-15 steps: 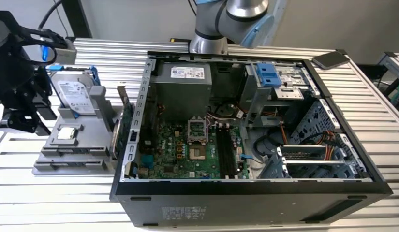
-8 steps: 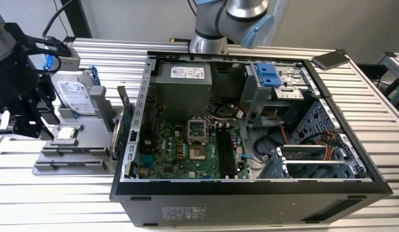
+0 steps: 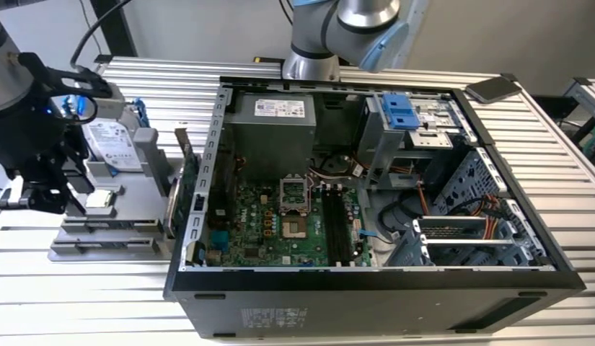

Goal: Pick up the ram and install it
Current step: 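Pick up the ram and move it above insertion slot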

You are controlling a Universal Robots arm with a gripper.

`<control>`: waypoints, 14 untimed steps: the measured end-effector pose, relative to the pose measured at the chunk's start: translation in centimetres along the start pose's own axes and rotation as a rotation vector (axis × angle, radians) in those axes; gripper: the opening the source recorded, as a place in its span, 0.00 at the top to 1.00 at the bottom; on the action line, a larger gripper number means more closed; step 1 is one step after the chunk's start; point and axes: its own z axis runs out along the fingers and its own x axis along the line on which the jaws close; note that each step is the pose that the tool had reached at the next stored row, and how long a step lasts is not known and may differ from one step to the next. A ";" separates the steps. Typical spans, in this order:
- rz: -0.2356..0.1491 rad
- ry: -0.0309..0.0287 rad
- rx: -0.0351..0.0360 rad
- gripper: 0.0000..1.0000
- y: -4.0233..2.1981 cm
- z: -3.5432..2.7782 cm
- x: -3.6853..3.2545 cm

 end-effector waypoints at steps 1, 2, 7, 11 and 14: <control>0.001 0.0001 -0.0002 0.00 -0.02 0.16 0.05; 0.001 0.0000 0.0000 0.00 -0.04 0.32 0.09; 0.002 0.0001 -0.0001 0.00 -0.12 1.18 0.35; 0.003 0.0000 -0.0004 0.00 -0.18 1.88 0.64; 0.003 0.0001 -0.0011 0.00 -0.22 2.37 0.93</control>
